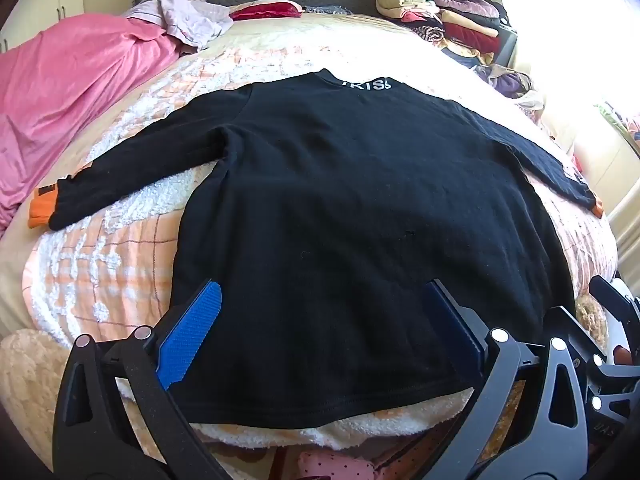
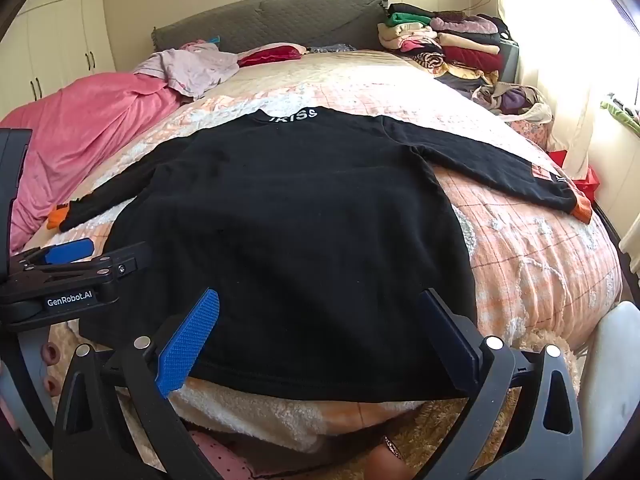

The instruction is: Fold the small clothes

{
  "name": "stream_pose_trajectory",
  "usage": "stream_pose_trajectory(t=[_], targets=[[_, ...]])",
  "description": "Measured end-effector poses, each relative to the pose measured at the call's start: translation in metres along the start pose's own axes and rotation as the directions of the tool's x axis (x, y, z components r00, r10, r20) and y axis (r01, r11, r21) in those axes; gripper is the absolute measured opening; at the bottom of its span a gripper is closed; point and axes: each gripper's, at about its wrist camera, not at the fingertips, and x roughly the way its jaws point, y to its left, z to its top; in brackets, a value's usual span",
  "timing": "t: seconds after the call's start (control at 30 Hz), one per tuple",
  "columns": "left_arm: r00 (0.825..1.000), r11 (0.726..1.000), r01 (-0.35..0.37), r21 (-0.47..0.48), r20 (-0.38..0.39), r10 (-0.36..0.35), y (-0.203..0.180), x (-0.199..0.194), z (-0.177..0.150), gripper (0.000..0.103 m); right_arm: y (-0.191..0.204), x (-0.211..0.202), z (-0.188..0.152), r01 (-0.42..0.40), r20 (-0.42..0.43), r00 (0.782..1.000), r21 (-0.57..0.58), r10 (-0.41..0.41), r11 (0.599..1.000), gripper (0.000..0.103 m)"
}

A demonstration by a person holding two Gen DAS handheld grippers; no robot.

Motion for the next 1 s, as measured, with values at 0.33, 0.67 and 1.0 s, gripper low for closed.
stream_pose_trajectory(t=[0.33,0.67,1.0], targets=[[1.0,1.0,0.008,-0.006,-0.001,-0.008,0.0005,0.0005,0.0,0.095,-0.0015,-0.0002,0.0006,-0.009,-0.006,1.0,0.018,0.009,1.0,0.099],[1.0,1.0,0.008,-0.007,-0.001,-0.008,-0.0009,-0.0019,-0.0019,0.095,-0.0001,-0.0022,-0.0017,-0.002,0.002,1.0,0.011,0.002,1.0,0.099],[1.0,1.0,0.009,-0.007,-0.001,-0.009,-0.001,-0.0009,-0.0017,0.095,0.0006,-0.0033,-0.0019,0.002,0.003,1.0,0.009,-0.002,1.0,0.099]])
